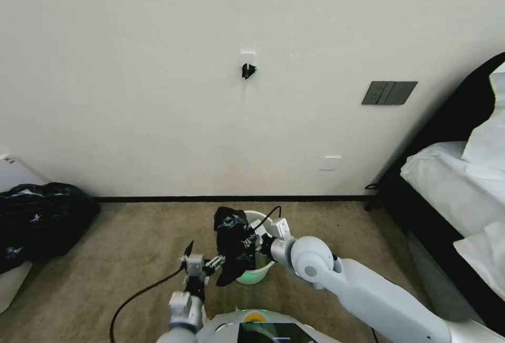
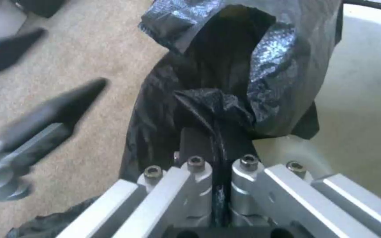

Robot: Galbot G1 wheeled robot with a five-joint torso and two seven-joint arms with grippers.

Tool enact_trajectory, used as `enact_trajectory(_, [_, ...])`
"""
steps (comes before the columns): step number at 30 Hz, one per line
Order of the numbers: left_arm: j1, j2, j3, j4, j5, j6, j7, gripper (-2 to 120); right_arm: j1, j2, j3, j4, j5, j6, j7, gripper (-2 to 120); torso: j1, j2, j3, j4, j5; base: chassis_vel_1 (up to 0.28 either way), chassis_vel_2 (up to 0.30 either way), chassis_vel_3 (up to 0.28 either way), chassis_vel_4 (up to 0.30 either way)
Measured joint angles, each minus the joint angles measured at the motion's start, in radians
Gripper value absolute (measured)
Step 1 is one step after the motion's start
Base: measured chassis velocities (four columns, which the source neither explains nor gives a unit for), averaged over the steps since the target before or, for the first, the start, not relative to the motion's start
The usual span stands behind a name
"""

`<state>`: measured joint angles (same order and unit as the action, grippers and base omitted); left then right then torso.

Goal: Place a trash bag onto the trash bin.

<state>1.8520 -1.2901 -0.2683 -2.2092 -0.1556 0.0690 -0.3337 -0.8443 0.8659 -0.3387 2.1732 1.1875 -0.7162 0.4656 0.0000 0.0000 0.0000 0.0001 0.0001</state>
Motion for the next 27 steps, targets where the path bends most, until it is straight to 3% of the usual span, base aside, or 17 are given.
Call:
enact_trajectory(6, [-0.109, 0.047, 0.025, -0.004, -0.178, 0.204, -0.056, 100, -0.008, -0.008, 0.011, 0.003, -0.001, 0.000, 0.000, 0, 0.000, 0.000, 0.000, 0.0000, 0.0000, 0.000, 0.000, 0.000, 0.000])
enact_trajectory(10, [-0.166, 0.054, 0.048, 0.010, -0.260, 0.262, -0.080, 100, -0.008, -0.003, 0.012, 0.000, -0.001, 0.000, 0.000, 0, 0.000, 0.000, 0.000, -0.0001, -0.0003, 0.000, 0.000, 0.000, 0.000])
enact_trajectory(13, [-0.238, 0.054, 0.073, 0.014, -0.378, 0.362, -0.131, 100, -0.012, 0.001, 0.019, -0.004, -0.002, 0.000, 0.000, 0, 0.000, 0.000, 0.000, -0.0001, -0.0001, 0.000, 0.000, 0.000, 0.000])
enact_trajectory(17, [-0.285, 0.054, 0.085, 0.022, -0.451, 0.434, -0.188, 98, -0.015, -0.003, 0.028, -0.005, -0.002, 0.000, 0.001, 0, 0.000, 0.000, 0.000, -0.0001, 0.0000, 0.000, 0.000, 0.000, 0.000])
enact_trajectory(27, [-0.382, 0.039, 0.105, 0.072, -0.566, 0.516, -0.298, 86, -0.015, -0.005, 0.031, -0.008, -0.001, 0.000, 0.001, 0, 0.000, 0.000, 0.000, -0.0001, 0.0000, 0.000, 0.000, 0.000, 0.000])
